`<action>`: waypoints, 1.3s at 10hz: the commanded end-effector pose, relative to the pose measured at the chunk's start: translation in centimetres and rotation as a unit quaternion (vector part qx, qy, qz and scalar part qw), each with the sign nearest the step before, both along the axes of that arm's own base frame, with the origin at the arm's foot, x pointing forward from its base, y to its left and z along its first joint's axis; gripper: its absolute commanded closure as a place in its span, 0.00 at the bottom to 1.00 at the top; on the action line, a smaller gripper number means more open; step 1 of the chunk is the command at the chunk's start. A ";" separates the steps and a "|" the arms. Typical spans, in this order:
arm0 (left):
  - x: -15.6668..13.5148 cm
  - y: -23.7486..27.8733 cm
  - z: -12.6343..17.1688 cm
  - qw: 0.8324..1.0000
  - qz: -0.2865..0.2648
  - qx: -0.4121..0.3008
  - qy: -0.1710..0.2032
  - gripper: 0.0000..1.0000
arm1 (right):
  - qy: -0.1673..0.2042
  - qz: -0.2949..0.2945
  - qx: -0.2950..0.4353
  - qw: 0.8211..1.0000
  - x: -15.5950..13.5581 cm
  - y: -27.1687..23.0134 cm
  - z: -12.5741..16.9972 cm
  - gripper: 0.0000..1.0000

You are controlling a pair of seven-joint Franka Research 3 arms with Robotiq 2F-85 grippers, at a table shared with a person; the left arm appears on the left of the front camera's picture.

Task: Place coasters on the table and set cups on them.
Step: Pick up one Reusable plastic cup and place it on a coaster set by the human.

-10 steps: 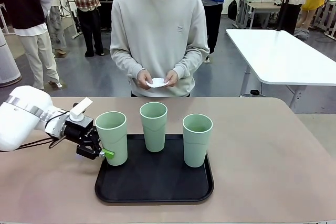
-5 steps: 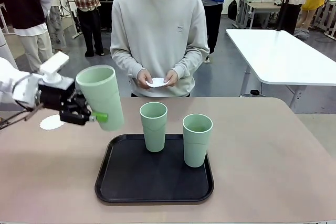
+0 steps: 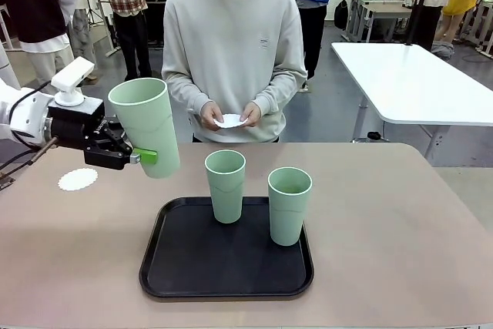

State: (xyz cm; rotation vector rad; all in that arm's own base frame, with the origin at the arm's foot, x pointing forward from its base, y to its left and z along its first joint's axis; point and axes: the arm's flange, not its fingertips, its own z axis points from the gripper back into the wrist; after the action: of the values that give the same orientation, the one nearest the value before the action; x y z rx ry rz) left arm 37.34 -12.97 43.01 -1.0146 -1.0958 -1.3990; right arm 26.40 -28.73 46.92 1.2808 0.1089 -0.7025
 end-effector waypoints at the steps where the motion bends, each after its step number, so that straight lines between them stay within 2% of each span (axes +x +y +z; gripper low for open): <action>1: 0.0 0.1 0.3 1.000 0.003 0.000 -0.003 0.17 | -0.003 -0.005 -0.002 1.000 0.0 -0.1 0.0 0.00; 2: 1.2 2.5 0.6 0.999 0.016 0.014 -0.025 0.17 | -0.003 -0.005 -0.002 1.000 0.0 -0.1 0.0 0.00; 4: 4.2 9.4 2.2 0.994 0.085 -0.001 -0.061 0.17 | -0.003 -0.005 -0.002 1.000 0.0 -0.1 0.0 0.00; 8: 6.4 20.0 4.3 0.977 0.199 -0.026 -0.076 0.17 | -0.003 -0.005 -0.002 1.000 0.0 -0.1 0.0 0.00; 10: 6.8 24.0 4.3 0.966 0.248 -0.035 -0.070 0.17 | -0.003 -0.005 -0.002 1.000 0.0 -0.1 0.0 0.00; 13: 7.6 26.2 3.4 0.959 0.281 -0.017 -0.016 0.17 | -0.003 -0.005 -0.002 1.000 0.0 -0.1 0.0 0.00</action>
State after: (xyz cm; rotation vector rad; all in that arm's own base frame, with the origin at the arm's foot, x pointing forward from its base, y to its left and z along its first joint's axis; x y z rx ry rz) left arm 44.17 13.39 45.89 -0.6238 -1.3327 -0.9775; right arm 26.39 -28.73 46.92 1.2808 0.1087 -0.7026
